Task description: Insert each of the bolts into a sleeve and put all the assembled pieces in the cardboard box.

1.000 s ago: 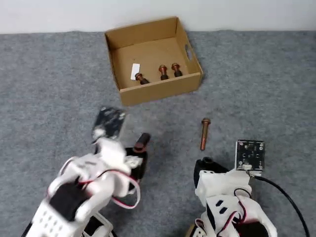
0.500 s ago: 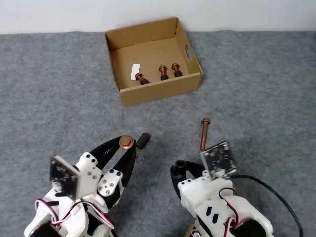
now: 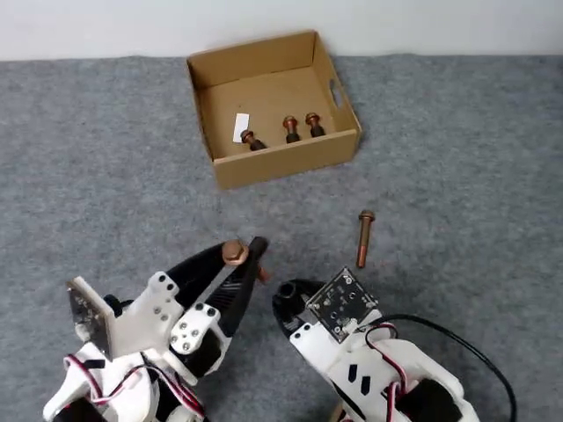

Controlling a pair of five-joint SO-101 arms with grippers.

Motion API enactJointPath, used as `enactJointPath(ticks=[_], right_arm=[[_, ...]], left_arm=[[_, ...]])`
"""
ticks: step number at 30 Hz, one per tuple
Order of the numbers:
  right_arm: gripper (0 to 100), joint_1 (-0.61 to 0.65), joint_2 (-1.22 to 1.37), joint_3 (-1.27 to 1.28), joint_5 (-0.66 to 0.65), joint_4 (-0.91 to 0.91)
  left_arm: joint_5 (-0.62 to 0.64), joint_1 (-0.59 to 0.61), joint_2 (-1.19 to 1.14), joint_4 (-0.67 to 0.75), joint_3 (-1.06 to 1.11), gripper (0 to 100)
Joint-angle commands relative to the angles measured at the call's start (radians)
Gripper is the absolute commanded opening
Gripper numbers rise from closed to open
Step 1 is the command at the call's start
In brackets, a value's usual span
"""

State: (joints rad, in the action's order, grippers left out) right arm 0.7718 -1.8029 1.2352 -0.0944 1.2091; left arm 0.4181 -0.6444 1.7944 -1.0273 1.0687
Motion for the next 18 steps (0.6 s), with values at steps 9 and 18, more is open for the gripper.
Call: enactJointPath(ticks=[9,18], right_arm=[[0.8,0.008,-0.007,0.018,-0.091,-0.122],[0.8,0.081,-0.007,0.02,-0.091,-0.122]], left_arm=[[0.02,-0.018,-0.006,0.028,0.074,0],[0.017,-0.018,-0.008,0.144,0.16,0]])
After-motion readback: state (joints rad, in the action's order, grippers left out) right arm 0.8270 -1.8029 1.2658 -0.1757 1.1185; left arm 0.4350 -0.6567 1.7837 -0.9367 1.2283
